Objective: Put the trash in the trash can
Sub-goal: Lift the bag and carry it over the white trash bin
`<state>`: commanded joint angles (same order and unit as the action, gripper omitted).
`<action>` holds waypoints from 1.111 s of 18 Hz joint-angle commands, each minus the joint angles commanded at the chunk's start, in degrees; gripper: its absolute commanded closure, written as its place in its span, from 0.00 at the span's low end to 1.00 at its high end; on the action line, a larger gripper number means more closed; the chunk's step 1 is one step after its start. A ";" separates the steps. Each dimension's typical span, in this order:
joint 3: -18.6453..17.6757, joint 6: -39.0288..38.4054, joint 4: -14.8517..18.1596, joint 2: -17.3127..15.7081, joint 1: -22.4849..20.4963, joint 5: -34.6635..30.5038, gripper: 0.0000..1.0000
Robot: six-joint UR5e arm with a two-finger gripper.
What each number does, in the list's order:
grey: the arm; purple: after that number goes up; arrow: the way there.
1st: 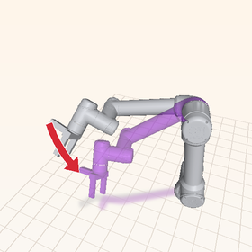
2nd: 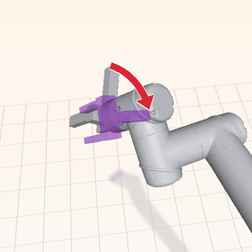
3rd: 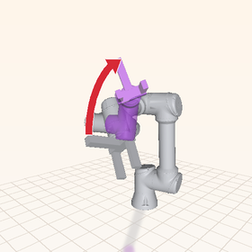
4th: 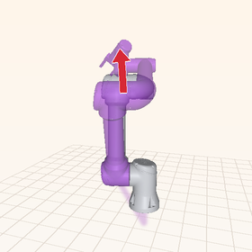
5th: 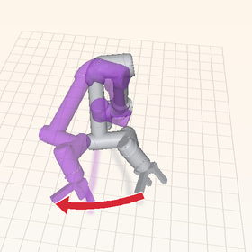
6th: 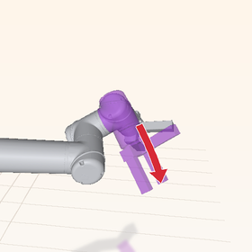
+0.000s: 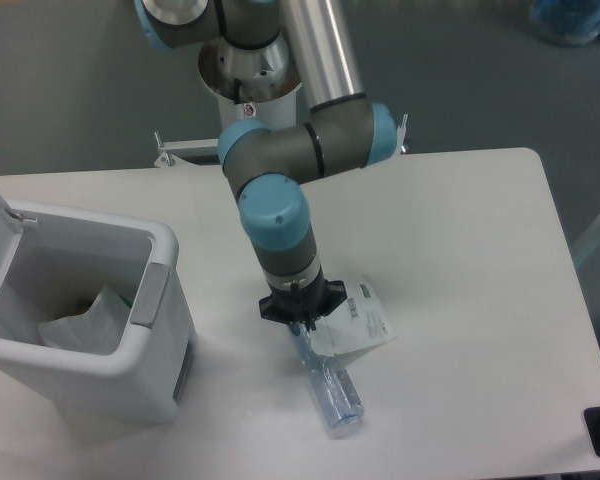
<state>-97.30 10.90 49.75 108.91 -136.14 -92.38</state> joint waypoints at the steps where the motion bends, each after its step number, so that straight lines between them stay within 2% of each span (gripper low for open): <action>1: 1.22 0.00 -0.09 -1.06 -0.26 1.31 1.00; 4: 6.84 -0.87 0.78 -3.17 -3.33 8.68 1.00; 7: 11.77 -0.88 4.91 -6.16 -7.90 18.87 1.00; 10: 16.08 -0.97 6.33 -7.30 -10.02 25.04 1.00; 17: 17.14 -3.94 5.80 -11.34 -10.99 35.85 1.00; 20: 19.51 -6.14 5.62 -12.14 -10.73 39.90 1.00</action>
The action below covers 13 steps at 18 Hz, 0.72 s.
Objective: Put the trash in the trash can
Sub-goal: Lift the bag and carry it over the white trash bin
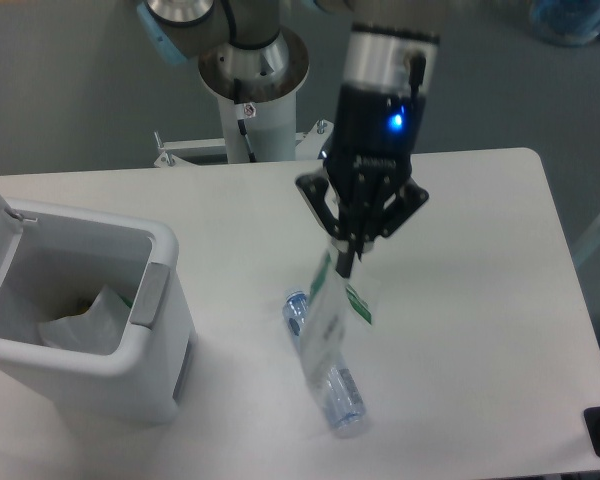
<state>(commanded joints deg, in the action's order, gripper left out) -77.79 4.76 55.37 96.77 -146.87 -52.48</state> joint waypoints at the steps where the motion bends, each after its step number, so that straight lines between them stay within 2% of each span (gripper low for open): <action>1: 0.01 -1.14 0.00 -0.87 0.26 1.06 1.00; 3: -0.25 -2.46 0.00 -2.02 1.31 2.73 1.00; 7: -1.05 -5.28 0.35 -3.51 6.23 3.18 1.00; 10: -3.24 -6.07 0.35 -5.80 7.99 3.18 1.00; 12: -6.30 -6.25 0.44 -8.16 12.20 3.18 1.00; 13: -7.45 -6.42 0.44 -8.96 12.83 3.26 1.00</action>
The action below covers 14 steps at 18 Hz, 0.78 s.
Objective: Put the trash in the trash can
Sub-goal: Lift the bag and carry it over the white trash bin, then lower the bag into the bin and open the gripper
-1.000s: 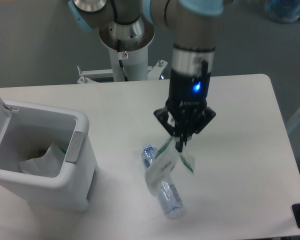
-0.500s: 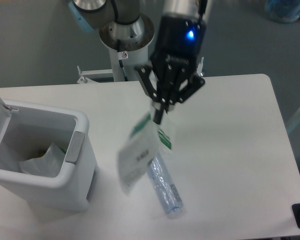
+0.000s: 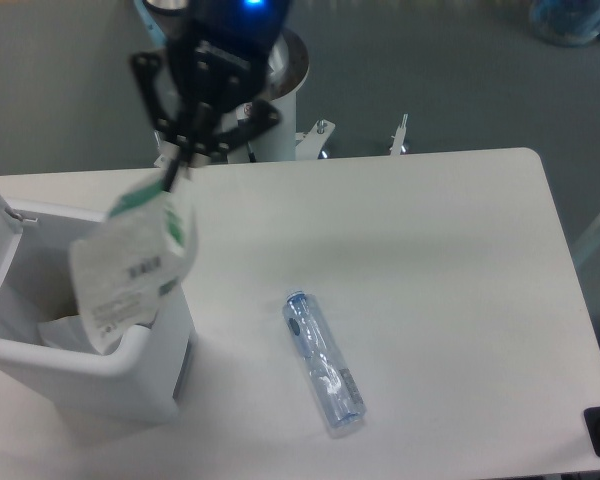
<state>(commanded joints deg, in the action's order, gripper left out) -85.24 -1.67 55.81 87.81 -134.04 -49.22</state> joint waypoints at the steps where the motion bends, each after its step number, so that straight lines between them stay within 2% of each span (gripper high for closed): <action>1: -1.06 -0.78 0.00 -0.44 0.35 0.09 1.00; 5: -3.70 -1.76 -0.44 -0.01 1.06 0.00 1.00; 10: -4.40 -1.50 -0.70 2.89 1.94 -0.17 1.00; 14: -4.84 -1.14 -2.81 6.49 2.64 -0.79 1.00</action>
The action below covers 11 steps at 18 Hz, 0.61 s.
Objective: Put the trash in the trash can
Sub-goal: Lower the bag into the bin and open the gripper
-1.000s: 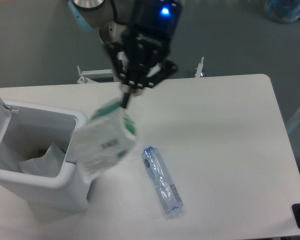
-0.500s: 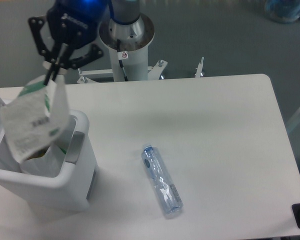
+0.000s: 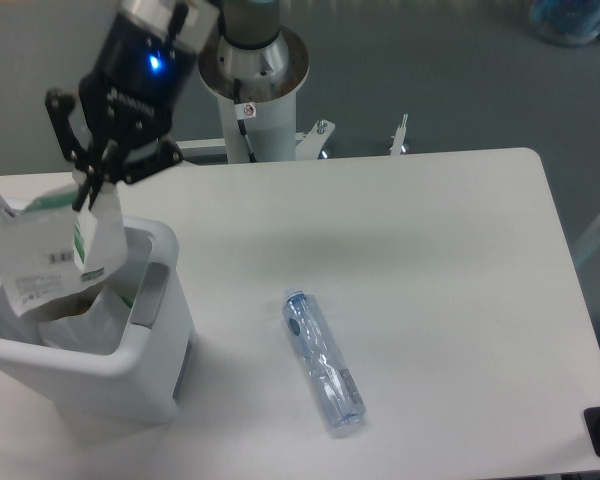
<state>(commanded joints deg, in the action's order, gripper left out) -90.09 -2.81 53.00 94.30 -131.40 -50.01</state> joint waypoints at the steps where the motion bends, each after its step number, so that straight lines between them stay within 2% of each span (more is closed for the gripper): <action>1: -0.09 0.00 -0.09 0.70 0.18 0.00 1.00; 4: 0.00 0.00 -0.26 2.64 0.97 -0.09 1.00; 7: -0.26 0.09 -1.85 3.70 1.76 -0.53 0.98; 8: -0.44 0.17 -2.20 3.78 1.85 -1.23 0.89; 9: -0.44 0.26 -2.37 3.87 2.11 -1.58 0.84; 10: -0.44 0.96 -2.46 3.79 2.20 -1.58 0.74; 11: -0.44 2.71 -2.46 3.87 2.20 -1.76 0.53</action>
<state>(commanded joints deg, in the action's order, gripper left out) -90.53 -0.11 50.54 98.17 -129.20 -51.77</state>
